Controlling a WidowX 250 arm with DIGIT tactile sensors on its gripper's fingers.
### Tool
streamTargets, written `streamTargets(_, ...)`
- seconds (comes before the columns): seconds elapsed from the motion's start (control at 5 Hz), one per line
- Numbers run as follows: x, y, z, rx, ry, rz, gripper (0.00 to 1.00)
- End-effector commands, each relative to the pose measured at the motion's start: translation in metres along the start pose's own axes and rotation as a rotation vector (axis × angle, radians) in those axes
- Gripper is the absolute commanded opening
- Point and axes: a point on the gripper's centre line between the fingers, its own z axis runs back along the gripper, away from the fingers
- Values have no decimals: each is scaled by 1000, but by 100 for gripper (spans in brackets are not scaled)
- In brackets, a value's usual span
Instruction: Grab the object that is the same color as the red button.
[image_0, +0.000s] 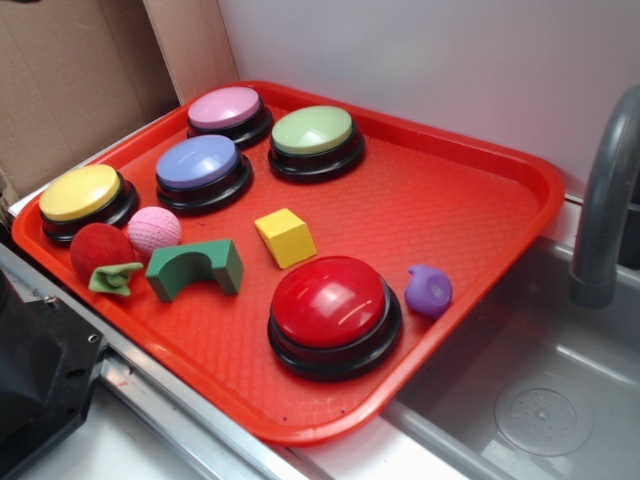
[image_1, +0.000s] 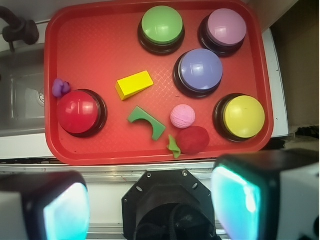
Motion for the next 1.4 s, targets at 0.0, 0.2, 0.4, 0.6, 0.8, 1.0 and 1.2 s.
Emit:
streamTargets(0.0, 0, 0, 0, 0, 0, 0, 100)
streamTargets(0.2, 2, 6, -21, -2, -13, 24, 100)
streamTargets(0.4, -3, 14, -50, -18, -95, 82, 100)
streamTargets(0.6, -10, 27, -84, 1, -164, 135, 100)
streamTargets(0.8, -13, 45, -113, 23, -132, 165, 100)
streamTargets(1.0, -13, 62, -146, 42, -129, 217, 100)
streamTargets(1.2, -15, 77, -178, 70, -98, 153, 100)
